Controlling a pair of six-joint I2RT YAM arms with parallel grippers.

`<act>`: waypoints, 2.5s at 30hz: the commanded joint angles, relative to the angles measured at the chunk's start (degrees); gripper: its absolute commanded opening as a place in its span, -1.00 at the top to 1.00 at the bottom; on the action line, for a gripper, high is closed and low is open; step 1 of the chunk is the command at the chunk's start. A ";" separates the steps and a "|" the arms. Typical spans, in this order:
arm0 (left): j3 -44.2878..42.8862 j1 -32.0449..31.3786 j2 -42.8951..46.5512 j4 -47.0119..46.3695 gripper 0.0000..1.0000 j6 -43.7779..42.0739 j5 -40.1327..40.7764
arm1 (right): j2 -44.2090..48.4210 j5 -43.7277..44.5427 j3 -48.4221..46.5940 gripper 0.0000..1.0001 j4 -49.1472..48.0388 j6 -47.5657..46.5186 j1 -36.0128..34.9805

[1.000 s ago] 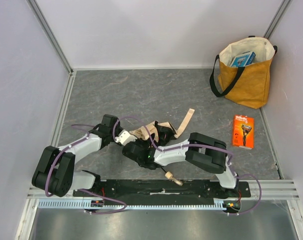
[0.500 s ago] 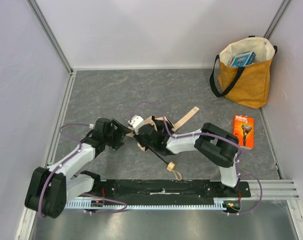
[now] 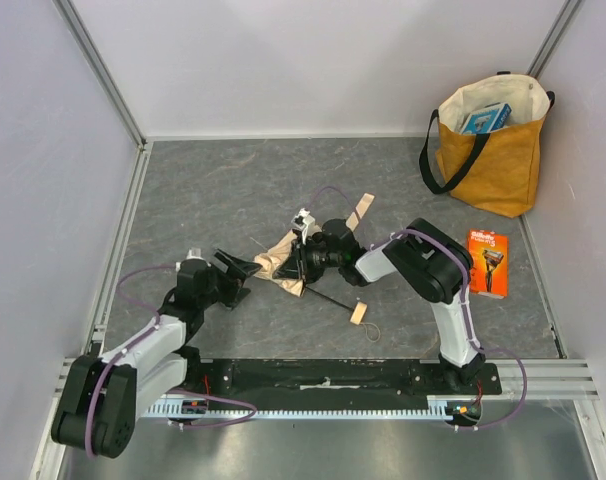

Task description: Put away the umbrella

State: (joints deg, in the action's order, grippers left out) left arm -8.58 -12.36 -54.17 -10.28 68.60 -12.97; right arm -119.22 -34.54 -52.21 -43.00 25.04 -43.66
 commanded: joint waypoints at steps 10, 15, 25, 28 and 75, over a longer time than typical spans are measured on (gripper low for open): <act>-4.43 -12.23 -16.40 -5.90 -0.90 14.36 7.94 | -10.68 -17.57 1.94 1.00 10.39 16.62 2.79; -7.15 -15.85 -18.33 3.86 -0.62 15.69 19.03 | -10.95 -19.15 -0.35 1.00 13.81 15.22 2.79; -7.77 -15.85 -26.17 -0.19 0.96 12.70 17.89 | -7.97 -15.31 -3.43 0.99 26.46 5.66 2.61; -7.50 -15.85 -22.13 3.50 0.96 12.53 18.07 | -3.58 -9.33 -4.04 0.45 33.05 1.78 2.53; -12.96 -14.36 -7.99 28.21 -0.19 9.63 10.76 | 8.20 60.62 5.60 1.00 27.03 -18.71 -26.58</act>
State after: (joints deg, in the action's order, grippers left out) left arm -24.56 -27.24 -67.75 10.35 79.96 -6.72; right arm -112.38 43.11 -56.27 -16.47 -1.61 -77.47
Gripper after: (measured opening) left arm 0.427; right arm 0.438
